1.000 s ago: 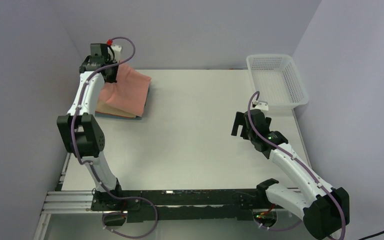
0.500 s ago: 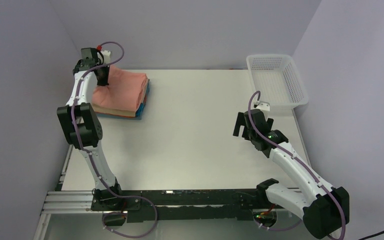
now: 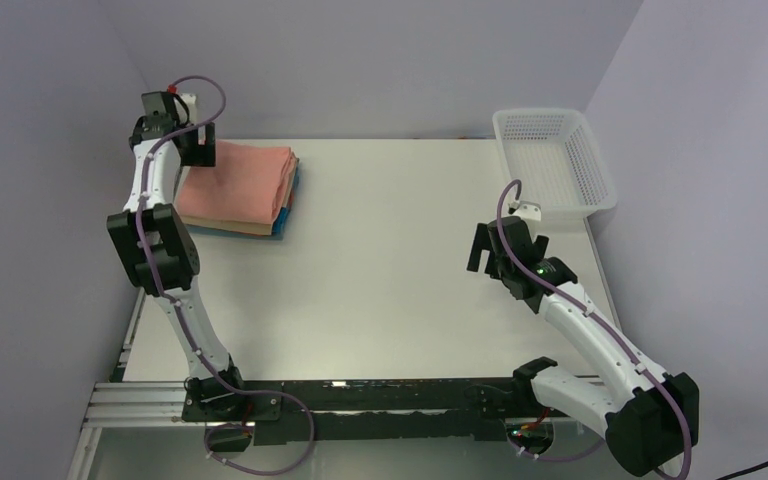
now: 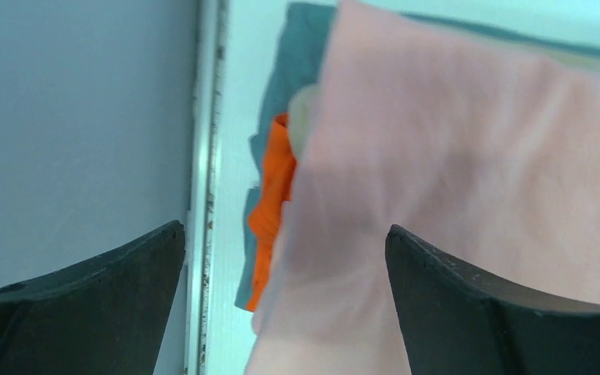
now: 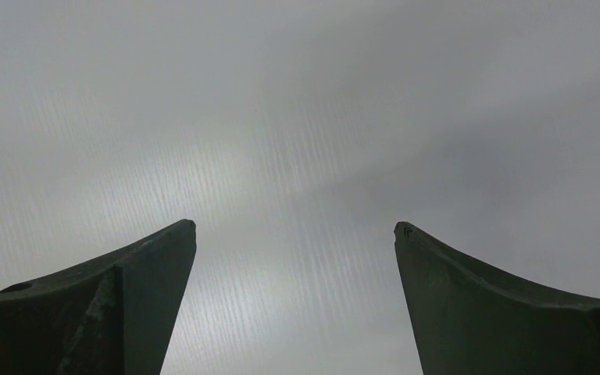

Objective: Fold and stack the t-shirts
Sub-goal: Put the neatly folded tshirt into the corner of the board with the left arm, then reset both arms

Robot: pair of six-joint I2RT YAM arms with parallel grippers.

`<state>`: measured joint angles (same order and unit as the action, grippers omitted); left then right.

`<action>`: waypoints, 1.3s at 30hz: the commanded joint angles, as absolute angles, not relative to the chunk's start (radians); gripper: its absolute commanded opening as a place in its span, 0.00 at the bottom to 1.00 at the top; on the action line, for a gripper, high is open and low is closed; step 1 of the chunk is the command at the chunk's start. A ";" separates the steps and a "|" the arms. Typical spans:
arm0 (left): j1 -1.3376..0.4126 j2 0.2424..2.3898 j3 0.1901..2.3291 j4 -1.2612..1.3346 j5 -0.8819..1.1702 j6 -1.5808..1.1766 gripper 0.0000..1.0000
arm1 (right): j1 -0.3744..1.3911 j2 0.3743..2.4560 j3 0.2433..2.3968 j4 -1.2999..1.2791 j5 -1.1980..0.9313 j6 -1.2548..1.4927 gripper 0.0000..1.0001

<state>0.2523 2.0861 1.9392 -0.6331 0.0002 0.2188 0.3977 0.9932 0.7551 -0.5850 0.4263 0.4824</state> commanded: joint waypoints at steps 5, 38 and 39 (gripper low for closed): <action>0.252 1.951 2.147 -0.771 -0.098 -0.092 1.00 | 0.394 0.943 0.807 -0.582 0.476 0.514 1.00; -0.149 0.560 0.505 -0.256 -0.092 -0.489 0.99 | 0.396 0.521 0.479 -0.423 0.644 0.625 1.00; -0.149 0.561 0.505 -0.258 -0.092 -0.489 0.99 | 0.394 0.517 0.478 -0.424 0.645 0.625 1.00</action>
<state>-0.1455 0.5621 0.5133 -0.2893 -0.0593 -0.4839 0.3965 0.5308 0.4774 -0.4450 0.5953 0.6041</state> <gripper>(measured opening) 0.994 0.997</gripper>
